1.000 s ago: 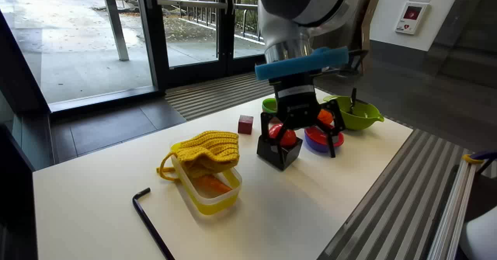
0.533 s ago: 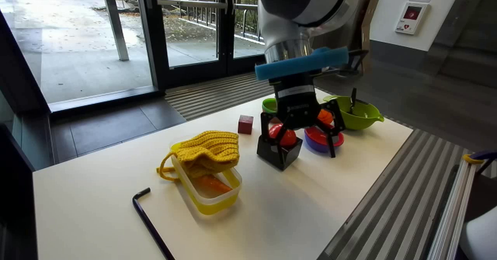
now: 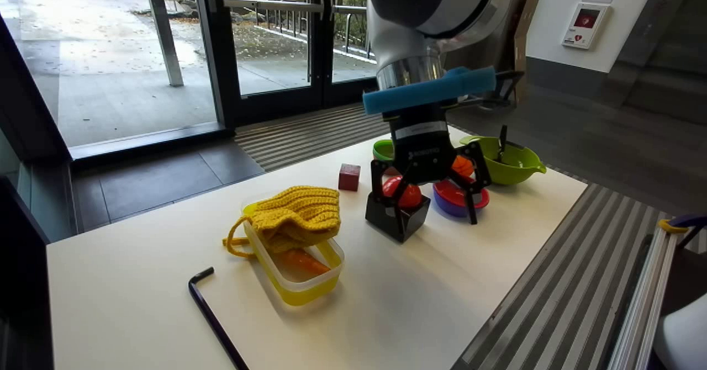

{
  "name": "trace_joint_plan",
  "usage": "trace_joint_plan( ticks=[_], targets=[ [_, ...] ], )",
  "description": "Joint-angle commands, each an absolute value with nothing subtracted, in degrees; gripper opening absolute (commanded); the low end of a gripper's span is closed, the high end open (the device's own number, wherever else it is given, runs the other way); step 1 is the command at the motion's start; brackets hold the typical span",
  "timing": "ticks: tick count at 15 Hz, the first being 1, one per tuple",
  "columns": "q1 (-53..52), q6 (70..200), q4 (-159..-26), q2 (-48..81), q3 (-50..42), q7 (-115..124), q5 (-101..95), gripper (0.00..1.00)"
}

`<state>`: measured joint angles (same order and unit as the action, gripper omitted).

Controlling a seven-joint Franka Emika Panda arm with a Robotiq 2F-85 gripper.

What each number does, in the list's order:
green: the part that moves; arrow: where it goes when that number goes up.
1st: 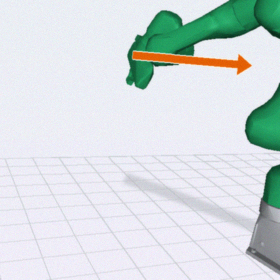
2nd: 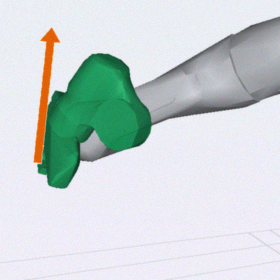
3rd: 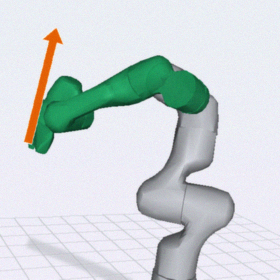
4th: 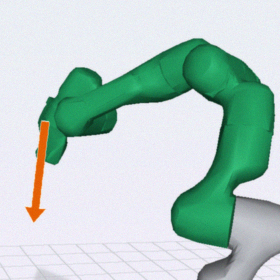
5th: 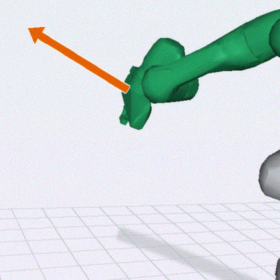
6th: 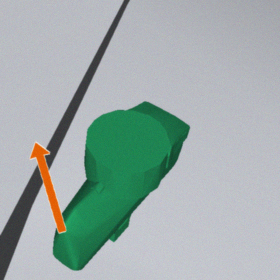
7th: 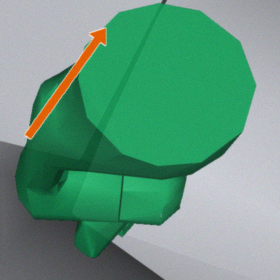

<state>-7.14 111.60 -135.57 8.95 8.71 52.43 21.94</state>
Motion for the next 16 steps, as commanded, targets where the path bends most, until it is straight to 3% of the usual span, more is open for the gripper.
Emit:
trace_joint_plan(
  ticks=[1,7,16],
  targets=[
    [-7.91,111.48,-135.49,8.96,7.91,52.34,22.03,1.00],
    [-8.04,113.27,-135.87,8.19,7.73,53.21,21.33,1.00],
    [-4.97,125.96,-137.84,-8.11,4.24,58.28,12.80,1.00]
  ],
)
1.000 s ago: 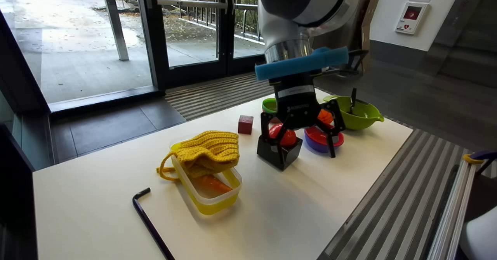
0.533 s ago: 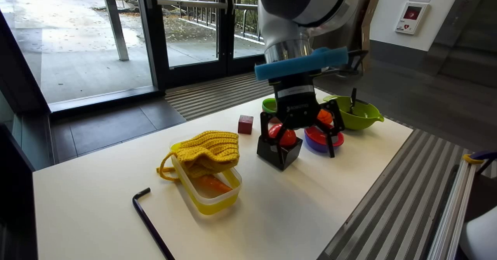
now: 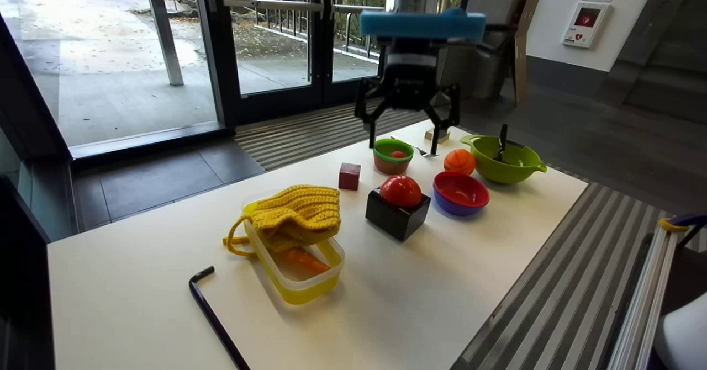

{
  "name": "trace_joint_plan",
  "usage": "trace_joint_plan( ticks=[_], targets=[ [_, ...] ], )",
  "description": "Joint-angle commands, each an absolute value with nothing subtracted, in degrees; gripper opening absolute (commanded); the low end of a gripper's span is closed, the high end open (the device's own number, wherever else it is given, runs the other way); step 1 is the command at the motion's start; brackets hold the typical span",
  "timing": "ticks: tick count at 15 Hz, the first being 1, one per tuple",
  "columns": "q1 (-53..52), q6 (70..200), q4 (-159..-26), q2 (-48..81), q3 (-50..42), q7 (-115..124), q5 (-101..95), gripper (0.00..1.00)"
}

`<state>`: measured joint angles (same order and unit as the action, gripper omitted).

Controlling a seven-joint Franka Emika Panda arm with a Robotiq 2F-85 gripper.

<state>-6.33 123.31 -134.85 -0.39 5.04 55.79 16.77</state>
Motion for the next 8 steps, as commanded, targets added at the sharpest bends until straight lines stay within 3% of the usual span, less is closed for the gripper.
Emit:
trace_joint_plan(
  ticks=[1,8],
  targets=[
    [-4.04,126.88,-138.77,-10.36,3.90,58.87,10.60,1.00],
    [7.47,138.08,-148.16,-20.32,1.32,65.64,-4.47,1.00]
  ],
)
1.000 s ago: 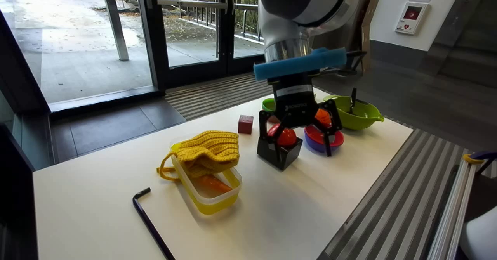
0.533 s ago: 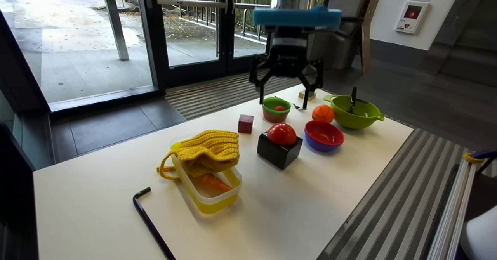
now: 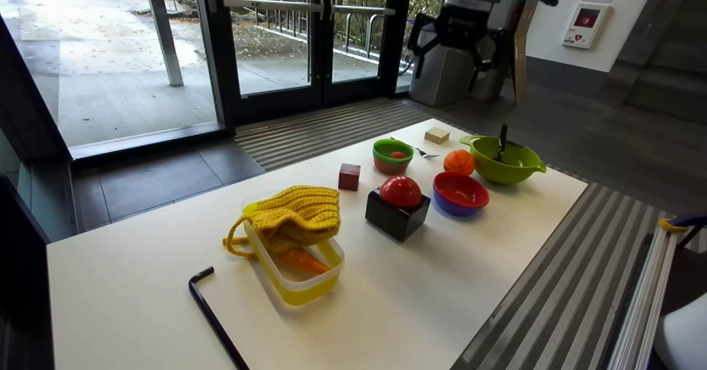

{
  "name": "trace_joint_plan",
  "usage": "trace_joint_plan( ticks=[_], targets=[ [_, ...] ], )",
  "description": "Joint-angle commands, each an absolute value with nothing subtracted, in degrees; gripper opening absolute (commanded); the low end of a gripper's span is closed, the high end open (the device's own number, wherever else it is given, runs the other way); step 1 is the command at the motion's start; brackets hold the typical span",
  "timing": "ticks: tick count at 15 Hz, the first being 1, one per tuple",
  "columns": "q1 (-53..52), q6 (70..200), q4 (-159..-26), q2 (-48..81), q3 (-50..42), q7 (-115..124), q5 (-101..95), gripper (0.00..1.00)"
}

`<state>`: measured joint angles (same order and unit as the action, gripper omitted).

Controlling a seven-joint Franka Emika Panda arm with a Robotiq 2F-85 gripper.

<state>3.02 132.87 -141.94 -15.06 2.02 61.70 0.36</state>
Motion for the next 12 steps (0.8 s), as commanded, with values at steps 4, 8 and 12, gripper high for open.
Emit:
trace_joint_plan(
  ticks=[4,8,12],
  targets=[
    [17.52,145.56,-154.72,-20.57,-1.12,71.23,-12.58,1.00],
    [19.95,145.44,-154.14,-18.95,-1.91,71.13,-13.74,1.00],
    [18.98,145.33,-153.84,-18.92,-1.53,71.02,-13.49,1.00]
  ],
)
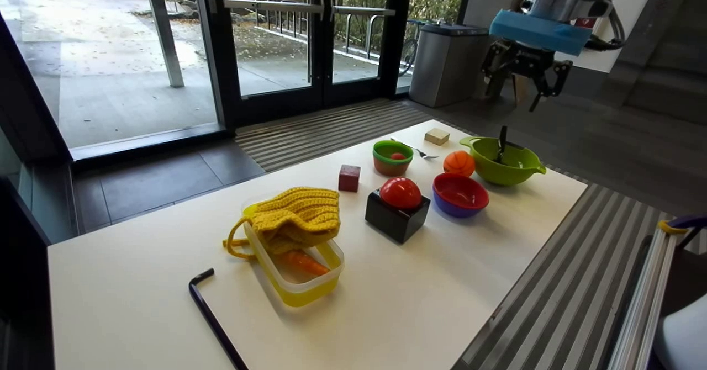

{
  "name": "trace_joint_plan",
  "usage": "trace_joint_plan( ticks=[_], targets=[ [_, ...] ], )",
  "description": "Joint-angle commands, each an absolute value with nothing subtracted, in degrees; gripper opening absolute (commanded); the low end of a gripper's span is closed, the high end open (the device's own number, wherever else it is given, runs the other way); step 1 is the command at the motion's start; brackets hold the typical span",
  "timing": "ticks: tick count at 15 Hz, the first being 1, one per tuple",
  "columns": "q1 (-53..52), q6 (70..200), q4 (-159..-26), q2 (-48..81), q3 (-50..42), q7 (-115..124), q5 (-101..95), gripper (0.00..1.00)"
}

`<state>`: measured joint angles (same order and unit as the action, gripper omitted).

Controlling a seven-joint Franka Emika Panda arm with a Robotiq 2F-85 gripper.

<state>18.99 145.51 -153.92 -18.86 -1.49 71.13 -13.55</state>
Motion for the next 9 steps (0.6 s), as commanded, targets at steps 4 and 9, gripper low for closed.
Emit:
trace_joint_plan(
  ticks=[4,9],
  targets=[
    [25.34,146.46,-149.05,-14.03,0.11,81.01,-23.81,1.00],
    [29.01,145.76,-141.54,-11.02,-6.09,88.54,-27.95,1.00]
  ],
)
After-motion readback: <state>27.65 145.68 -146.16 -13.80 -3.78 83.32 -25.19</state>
